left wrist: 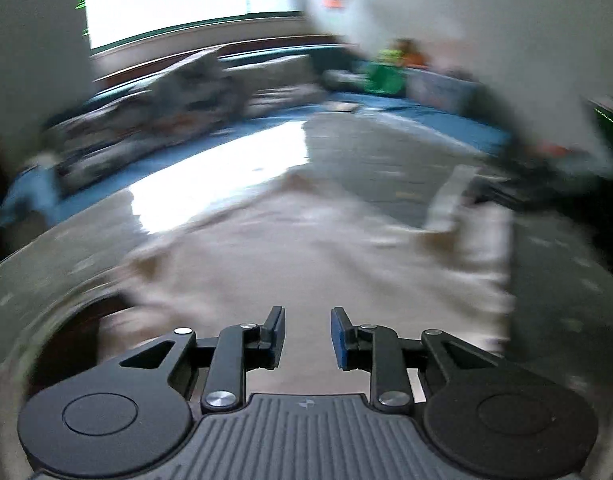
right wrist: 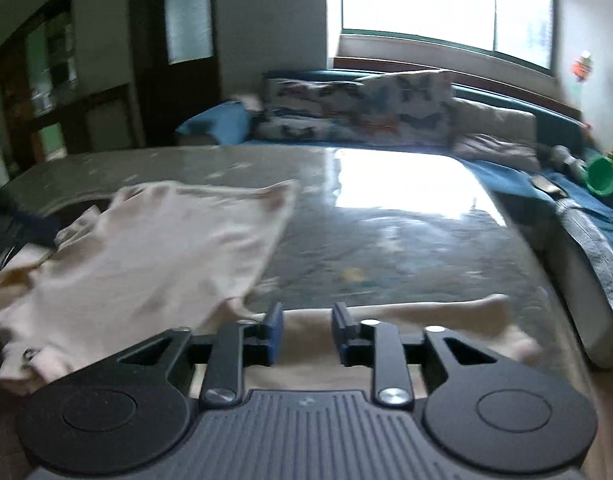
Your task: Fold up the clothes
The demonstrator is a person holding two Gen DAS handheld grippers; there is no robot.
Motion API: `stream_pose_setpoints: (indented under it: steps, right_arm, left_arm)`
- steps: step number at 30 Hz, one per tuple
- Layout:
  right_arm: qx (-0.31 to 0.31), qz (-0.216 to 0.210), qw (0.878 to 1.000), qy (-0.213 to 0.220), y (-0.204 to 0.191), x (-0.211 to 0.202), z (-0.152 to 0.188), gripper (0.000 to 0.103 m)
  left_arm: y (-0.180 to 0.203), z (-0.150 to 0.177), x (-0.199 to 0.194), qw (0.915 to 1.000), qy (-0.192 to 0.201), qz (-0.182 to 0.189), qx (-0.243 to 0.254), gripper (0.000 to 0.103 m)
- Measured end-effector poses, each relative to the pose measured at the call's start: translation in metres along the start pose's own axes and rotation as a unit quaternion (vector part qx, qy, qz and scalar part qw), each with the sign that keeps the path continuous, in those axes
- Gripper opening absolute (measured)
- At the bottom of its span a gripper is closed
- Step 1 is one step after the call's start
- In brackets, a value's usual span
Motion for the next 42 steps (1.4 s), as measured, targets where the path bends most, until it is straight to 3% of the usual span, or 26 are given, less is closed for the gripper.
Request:
stream_pose_setpoints:
  steps: [4, 8, 13, 16, 19, 27, 34, 38, 42]
  right_arm:
    - [-0.014, -0.021, 1.0, -0.012, -0.025, 0.007, 0.005, 0.031]
    - [-0.014, -0.028, 0.999, -0.019, -0.034, 0.011, 0.009, 0.032]
    - [-0.016, -0.032, 0.999, -0.027, -0.039, 0.016, 0.011, 0.032]
    - [-0.019, -0.031, 0.999, -0.03, -0.04, 0.016, 0.013, 0.032]
    - [-0.019, -0.027, 0.999, -0.033, -0.039, 0.017, 0.014, 0.032]
    - [-0.019, -0.013, 0.999, -0.029, -0.035, 0.012, 0.014, 0.032]
    - [-0.032, -0.015, 0.999, -0.015, -0.044, 0.001, 0.007, 0.032]
    - [-0.047, -0.024, 0.999, -0.013, -0.057, -0.003, 0.005, 0.034]
    - [-0.061, -0.036, 0.997, -0.017, -0.072, -0.002, 0.005, 0.035]
  left_arm:
    - [-0.056, 0.009, 0.007, 0.9967, -0.013, -0.051, -0.063, 0.027]
    - [-0.08, 0.01, 0.02, 0.9937, -0.021, -0.078, -0.078, 0.027]
    - [-0.092, 0.021, 0.035, 0.991, -0.036, -0.076, -0.104, 0.025]
    - [-0.095, 0.028, 0.041, 0.9899, -0.042, -0.074, -0.113, 0.01]
    - [-0.1, 0.033, 0.037, 0.988, -0.036, -0.072, -0.132, 0.004]
    - [-0.13, 0.034, -0.025, 0.9794, 0.034, -0.088, -0.179, 0.002]
    - [-0.167, 0.061, -0.092, 0.9657, 0.081, -0.114, -0.219, 0.002]
    - [-0.184, 0.09, -0.115, 0.9588, 0.084, -0.13, -0.238, 0.003]
    - [-0.201, 0.122, -0.119, 0.9517, 0.062, -0.152, -0.259, 0.004]
Point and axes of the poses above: each gripper's, at about its wrist camera, not at the fingertips, and x roughly the way its jaws point, y to its right, z to its underside, the point moved 10 cm from there along x, roughly the way its jaws point, and after that the axes turned 3 degrees about x, right-handed, at the moved point
